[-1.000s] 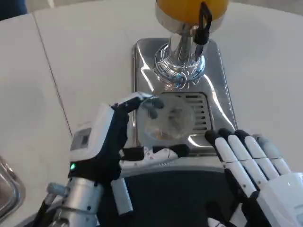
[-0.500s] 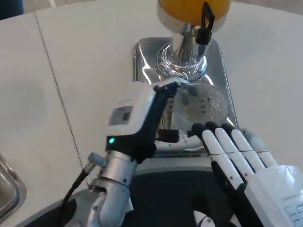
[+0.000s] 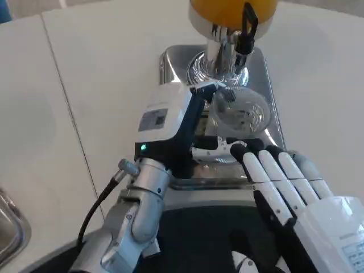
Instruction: Grasp the cup under the faucet to collect the drink, then remove the cup.
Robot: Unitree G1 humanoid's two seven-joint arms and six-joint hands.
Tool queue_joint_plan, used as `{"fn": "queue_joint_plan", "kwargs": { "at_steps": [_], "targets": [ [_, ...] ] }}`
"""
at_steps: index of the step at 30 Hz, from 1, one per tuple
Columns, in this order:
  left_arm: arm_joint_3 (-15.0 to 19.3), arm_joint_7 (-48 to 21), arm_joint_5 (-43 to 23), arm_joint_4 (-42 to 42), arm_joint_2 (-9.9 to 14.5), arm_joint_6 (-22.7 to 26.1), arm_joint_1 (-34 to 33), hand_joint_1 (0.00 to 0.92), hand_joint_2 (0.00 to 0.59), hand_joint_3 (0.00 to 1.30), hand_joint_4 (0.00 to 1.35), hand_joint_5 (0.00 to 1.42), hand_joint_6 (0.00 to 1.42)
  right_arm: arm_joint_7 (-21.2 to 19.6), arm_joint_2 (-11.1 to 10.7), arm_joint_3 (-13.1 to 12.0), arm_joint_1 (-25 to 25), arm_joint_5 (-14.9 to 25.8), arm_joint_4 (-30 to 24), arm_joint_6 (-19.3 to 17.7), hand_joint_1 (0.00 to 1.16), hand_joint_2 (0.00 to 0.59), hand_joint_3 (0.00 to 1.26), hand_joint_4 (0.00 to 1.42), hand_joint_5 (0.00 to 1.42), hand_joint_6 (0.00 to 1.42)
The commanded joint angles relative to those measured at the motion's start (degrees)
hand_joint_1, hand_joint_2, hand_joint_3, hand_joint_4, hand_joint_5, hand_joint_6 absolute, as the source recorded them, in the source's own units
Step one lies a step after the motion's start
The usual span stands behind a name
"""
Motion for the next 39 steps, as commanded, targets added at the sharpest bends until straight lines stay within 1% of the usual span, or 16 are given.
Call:
{"fn": "queue_joint_plan", "kwargs": {
  "at_steps": [1, 9, 15, 18, 20, 24, 26, 28, 30, 31, 33, 35, 36, 39],
  "targets": [
    [-0.3, 2.8, -1.1, 3.9, -0.3, -0.4, -3.6, 0.778, 0.000, 1.13, 1.24, 1.42, 1.42, 1.0, 0.4, 0.3, 0.0, -0.4, 0.2, 1.0, 0.20, 0.586, 0.00, 0.00, 0.00, 0.00],
    [-0.6, 5.8, -2.3, 10.0, -0.7, 0.5, -6.6, 0.779, 0.000, 1.13, 1.24, 1.42, 1.42, 2.5, 0.8, 0.1, -0.9, -0.4, -0.5, 2.2, 0.21, 0.586, 0.00, 0.00, 0.00, 0.00],
    [-0.6, 6.7, -3.9, 12.5, 0.2, -0.7, -7.2, 0.779, 0.000, 1.13, 1.22, 1.40, 1.42, 2.9, 1.0, 0.3, -0.8, -0.5, -0.5, 2.5, 0.21, 0.586, 0.00, 0.00, 0.00, 0.00],
    [-0.3, 7.0, -5.1, 13.3, 0.5, -1.6, -6.9, 0.775, 0.000, 1.10, 1.20, 1.39, 1.42, 2.9, 1.1, 0.4, -1.2, -0.3, -0.1, 2.6, 0.21, 0.586, 0.00, 0.00, 0.00, 0.00],
    [-0.5, 7.4, -5.3, 13.5, 0.8, -2.2, -6.7, 0.773, 0.000, 1.08, 1.18, 1.38, 1.42, 2.9, 1.1, 0.4, -1.3, -0.2, 0.1, 2.8, 0.21, 0.586, 0.00, 0.00, 0.00, 0.00],
    [-1.9, 9.3, -4.1, 13.4, 2.1, -3.5, -6.1, 0.773, 0.000, 1.01, 1.15, 1.31, 1.41, 2.9, 1.1, 0.8, -1.5, -0.2, 0.4, 3.0, 0.21, 0.586, 0.00, 0.00, 0.00, 0.00],
    [-2.3, 9.5, -3.9, 13.3, 2.4, -3.6, -6.1, 0.766, 0.000, 0.93, 1.08, 1.26, 1.40, 2.9, 1.1, 1.0, -1.4, -0.2, 0.5, 3.1, 0.21, 0.586, 0.00, 0.00, 0.00, 0.00],
    [-2.9, 9.4, -3.4, 13.2, 2.7, -3.5, -6.1, 0.765, 0.000, 0.84, 0.98, 1.19, 1.38, 2.9, 1.2, 1.2, -1.3, -0.3, 0.5, 3.2, 0.21, 0.586, 0.00, 0.00, 0.00, 0.00],
    [-3.5, 9.4, -3.1, 13.1, 3.0, -3.5, -6.1, 0.741, 0.000, 0.76, 0.87, 1.15, 1.35, 2.9, 1.2, 1.3, -1.2, -0.1, 0.7, 3.5, 0.21, 0.586, 0.00, 0.00, 0.00, 0.00],
    [-3.7, 9.2, -3.2, 13.0, 3.1, -3.5, -6.0, 0.715, 0.000, 0.70, 0.81, 1.10, 1.33, 2.9, 1.2, 1.3, -1.1, 0.0, 0.7, 3.6, 0.21, 0.586, 0.00, 0.00, 0.00, 0.00],
    [-4.2, 8.8, -3.4, 12.9, 3.3, -3.7, -5.9, 0.617, 0.000, 0.61, 0.69, 1.05, 1.26, 2.7, 1.2, 1.3, -0.7, 0.2, 0.7, 3.7, 0.21, 0.586, 0.00, 0.00, 0.00, 0.00],
    [-4.4, 8.6, -3.7, 12.9, 3.4, -3.8, -5.9, 0.480, 0.000, 0.53, 0.59, 1.02, 1.21, 2.6, 1.1, 1.4, -0.4, 0.1, 0.6, 3.7, 0.21, 0.586, 0.00, 0.00, 0.00, 0.00],
    [-4.4, 8.5, -4.0, 13.0, 3.4, -4.0, -5.9, 0.432, 0.000, 0.49, 0.55, 1.02, 1.19, 2.6, 1.1, 1.4, -0.3, 0.1, 0.6, 3.8, 0.21, 0.586, 0.00, 0.00, 0.00, 0.00],
    [-4.4, 8.1, -4.3, 13.2, 3.5, -4.3, -6.0, 0.359, 0.001, 0.42, 0.47, 0.98, 1.13, 2.8, 1.4, 1.7, -0.3, 0.4, 0.6, 4.3, 0.21, 0.586, 0.00, 0.00, 0.00, 0.00]
  ]
}}
